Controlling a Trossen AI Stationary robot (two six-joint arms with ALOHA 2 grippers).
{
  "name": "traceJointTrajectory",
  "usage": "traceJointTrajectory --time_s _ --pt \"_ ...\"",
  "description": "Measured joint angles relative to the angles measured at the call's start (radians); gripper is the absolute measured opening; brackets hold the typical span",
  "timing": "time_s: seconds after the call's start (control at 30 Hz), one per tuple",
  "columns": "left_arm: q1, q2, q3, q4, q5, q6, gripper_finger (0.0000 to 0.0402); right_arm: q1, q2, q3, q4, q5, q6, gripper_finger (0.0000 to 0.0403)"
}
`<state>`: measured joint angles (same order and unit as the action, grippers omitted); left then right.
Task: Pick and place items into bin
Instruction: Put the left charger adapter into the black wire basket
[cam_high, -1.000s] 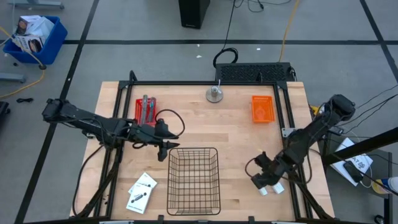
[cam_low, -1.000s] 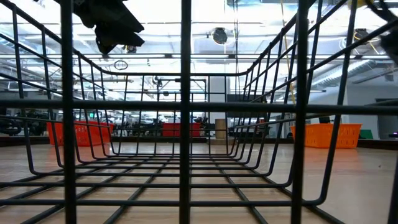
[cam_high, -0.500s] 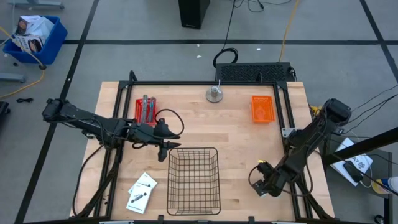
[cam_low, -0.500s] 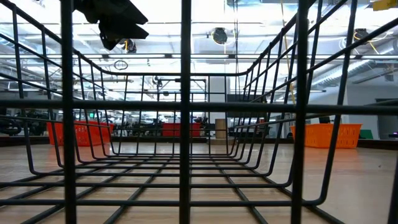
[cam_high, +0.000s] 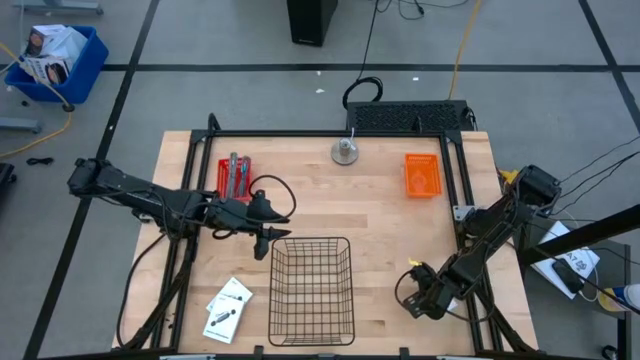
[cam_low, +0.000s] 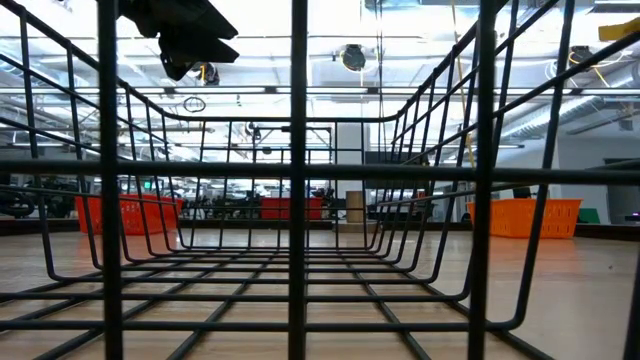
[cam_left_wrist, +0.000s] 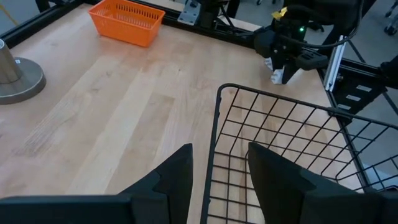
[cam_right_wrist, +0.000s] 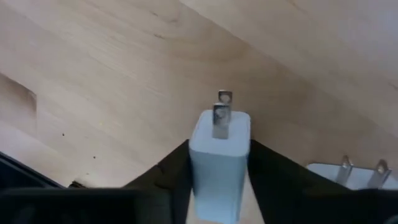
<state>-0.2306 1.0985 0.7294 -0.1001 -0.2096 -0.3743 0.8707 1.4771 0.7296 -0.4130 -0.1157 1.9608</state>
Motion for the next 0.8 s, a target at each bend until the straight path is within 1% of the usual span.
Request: traceJointTrajectory --time_s 0.1,0.13,0.27,0.47,0.57,0.7,0.8 --pt "0.000 0.000 0.000 0.000 0.000 0.000 0.0159 -0.007 0.000 0.000 0.008 0.010 -0.013 0.0091" --pt "0.000 0.000 0.000 0.000 0.000 0.000 0.0159 -0.012 0.000 0.000 0.010 0.013 -0.023 0.0087" --pt "0.000 0.000 0.000 0.000 0.000 0.000 0.0159 -0.036 -0.002 0.000 0.014 0.081 -0.083 0.0087" --pt "0.000 0.000 0.000 0.000 0.000 0.003 0.0159 -0.113 -0.030 0.000 0.010 0.148 -0.203 0.0093" --pt "0.000 0.000 0.000 0.000 -0.001 0.002 0.0159 -0.153 -0.059 -0.001 0.005 0.220 -0.286 0.0095" --pt "0.000 0.000 0.000 0.000 -0.001 0.003 0.0159 -0.212 -0.104 -0.001 0.005 0.354 -0.430 0.0089" --pt "0.000 0.000 0.000 0.000 -0.001 0.003 0.0159 -0.260 -0.148 -0.001 0.005 0.434 -0.535 0.0089"
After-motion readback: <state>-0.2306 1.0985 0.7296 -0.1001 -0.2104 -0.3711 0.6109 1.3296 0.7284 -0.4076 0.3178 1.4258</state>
